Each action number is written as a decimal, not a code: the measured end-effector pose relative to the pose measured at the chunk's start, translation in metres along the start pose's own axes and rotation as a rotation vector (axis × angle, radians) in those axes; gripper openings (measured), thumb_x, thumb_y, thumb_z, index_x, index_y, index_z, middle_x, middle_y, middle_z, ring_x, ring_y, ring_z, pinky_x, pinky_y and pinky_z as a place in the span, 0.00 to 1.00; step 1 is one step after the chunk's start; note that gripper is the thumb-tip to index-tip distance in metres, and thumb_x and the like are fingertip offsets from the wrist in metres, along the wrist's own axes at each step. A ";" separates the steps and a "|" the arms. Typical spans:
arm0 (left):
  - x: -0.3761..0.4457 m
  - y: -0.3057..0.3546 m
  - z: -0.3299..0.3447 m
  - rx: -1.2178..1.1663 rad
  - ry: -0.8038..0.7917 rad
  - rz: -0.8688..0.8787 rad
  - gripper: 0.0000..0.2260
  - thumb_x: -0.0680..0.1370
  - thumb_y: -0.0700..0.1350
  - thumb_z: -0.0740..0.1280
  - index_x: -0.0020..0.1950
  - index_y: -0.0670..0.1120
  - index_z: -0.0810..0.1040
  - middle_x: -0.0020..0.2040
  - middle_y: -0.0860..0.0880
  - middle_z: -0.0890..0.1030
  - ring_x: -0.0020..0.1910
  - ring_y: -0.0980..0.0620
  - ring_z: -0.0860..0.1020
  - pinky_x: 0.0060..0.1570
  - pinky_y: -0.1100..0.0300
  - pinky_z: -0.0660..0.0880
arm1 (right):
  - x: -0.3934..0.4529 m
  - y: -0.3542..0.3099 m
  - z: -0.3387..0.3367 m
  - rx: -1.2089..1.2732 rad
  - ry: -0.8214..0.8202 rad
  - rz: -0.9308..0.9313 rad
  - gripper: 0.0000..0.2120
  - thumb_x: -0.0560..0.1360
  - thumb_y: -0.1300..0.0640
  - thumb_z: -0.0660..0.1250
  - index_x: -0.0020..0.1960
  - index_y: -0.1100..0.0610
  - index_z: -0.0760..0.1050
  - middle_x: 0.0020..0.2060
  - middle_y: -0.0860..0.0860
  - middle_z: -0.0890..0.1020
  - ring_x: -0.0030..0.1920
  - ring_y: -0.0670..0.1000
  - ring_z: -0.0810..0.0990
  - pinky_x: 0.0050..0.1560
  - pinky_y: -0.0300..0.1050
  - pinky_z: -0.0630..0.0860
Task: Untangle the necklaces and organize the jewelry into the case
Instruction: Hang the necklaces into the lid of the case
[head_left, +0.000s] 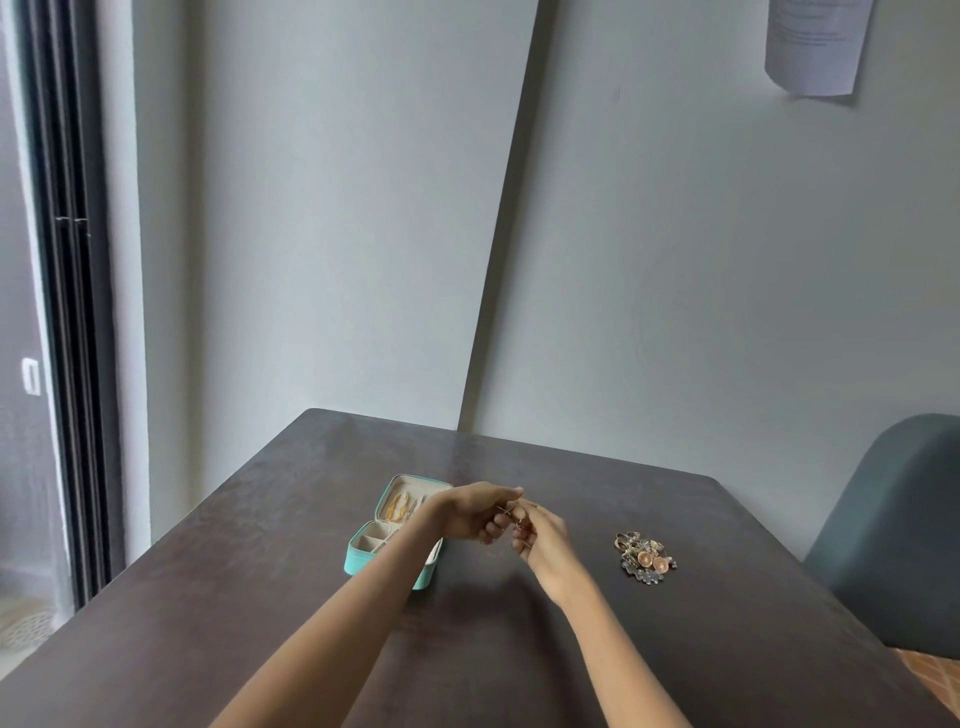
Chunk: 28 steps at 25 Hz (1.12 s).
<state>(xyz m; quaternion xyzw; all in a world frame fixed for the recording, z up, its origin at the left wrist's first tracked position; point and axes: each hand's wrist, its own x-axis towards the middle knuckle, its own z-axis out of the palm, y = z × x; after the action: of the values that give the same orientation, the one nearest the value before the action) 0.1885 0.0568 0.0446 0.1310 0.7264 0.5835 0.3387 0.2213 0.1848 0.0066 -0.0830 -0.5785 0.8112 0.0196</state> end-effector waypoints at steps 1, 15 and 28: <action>0.000 0.000 -0.002 -0.014 0.026 -0.001 0.19 0.82 0.52 0.53 0.34 0.48 0.67 0.23 0.54 0.63 0.22 0.57 0.61 0.25 0.65 0.56 | -0.002 -0.001 -0.001 0.021 -0.027 0.007 0.06 0.78 0.61 0.62 0.46 0.60 0.77 0.31 0.50 0.79 0.27 0.44 0.73 0.26 0.35 0.70; 0.002 0.023 -0.014 0.228 0.126 -0.039 0.06 0.78 0.38 0.65 0.42 0.38 0.77 0.26 0.48 0.73 0.23 0.55 0.72 0.27 0.65 0.73 | 0.009 0.020 -0.002 -0.195 0.067 -0.099 0.09 0.76 0.58 0.67 0.38 0.58 0.77 0.29 0.50 0.75 0.31 0.45 0.72 0.33 0.38 0.74; 0.017 0.058 0.004 0.742 0.319 -0.053 0.24 0.75 0.28 0.59 0.69 0.34 0.56 0.33 0.41 0.73 0.30 0.49 0.74 0.38 0.58 0.76 | 0.007 0.014 0.000 -0.057 0.226 -0.106 0.12 0.74 0.61 0.65 0.32 0.57 0.71 0.27 0.50 0.71 0.28 0.47 0.69 0.32 0.39 0.74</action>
<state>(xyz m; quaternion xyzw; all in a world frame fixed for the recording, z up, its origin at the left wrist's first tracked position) 0.1663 0.0863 0.0929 0.1335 0.9343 0.2857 0.1663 0.2149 0.1814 -0.0073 -0.1434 -0.5989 0.7779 0.1252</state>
